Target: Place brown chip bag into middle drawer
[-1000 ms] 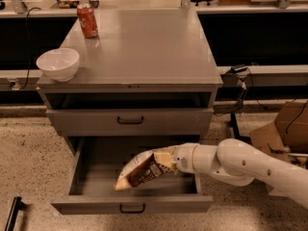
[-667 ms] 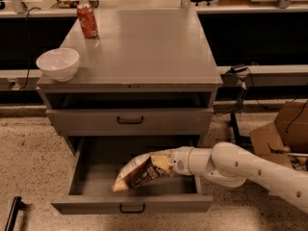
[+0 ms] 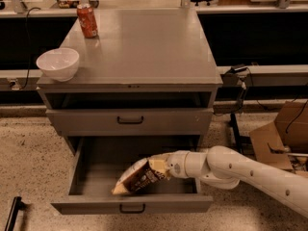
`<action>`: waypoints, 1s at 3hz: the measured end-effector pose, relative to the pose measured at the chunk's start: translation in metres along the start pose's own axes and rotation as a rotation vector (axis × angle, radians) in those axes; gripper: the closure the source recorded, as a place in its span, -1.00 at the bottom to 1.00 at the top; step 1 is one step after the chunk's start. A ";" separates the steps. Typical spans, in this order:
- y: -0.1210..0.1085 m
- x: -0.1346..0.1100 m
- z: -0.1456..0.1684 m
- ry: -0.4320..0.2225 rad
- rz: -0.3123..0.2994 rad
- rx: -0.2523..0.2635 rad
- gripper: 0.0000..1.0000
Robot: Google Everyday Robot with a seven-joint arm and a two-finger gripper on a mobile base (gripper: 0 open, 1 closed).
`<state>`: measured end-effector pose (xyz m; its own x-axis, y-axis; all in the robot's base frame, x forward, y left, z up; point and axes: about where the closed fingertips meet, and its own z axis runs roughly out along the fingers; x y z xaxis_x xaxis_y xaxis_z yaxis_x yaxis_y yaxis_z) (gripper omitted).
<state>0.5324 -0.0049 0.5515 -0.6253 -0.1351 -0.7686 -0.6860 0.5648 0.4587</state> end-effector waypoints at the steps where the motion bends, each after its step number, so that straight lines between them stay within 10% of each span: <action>1: 0.000 0.002 0.006 -0.002 0.000 -0.016 -0.76; 3: 0.001 0.002 0.007 -0.001 -0.001 -0.017 -1.00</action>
Offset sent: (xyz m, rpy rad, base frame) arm 0.0008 0.0037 -0.0033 0.0091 0.0006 0.0094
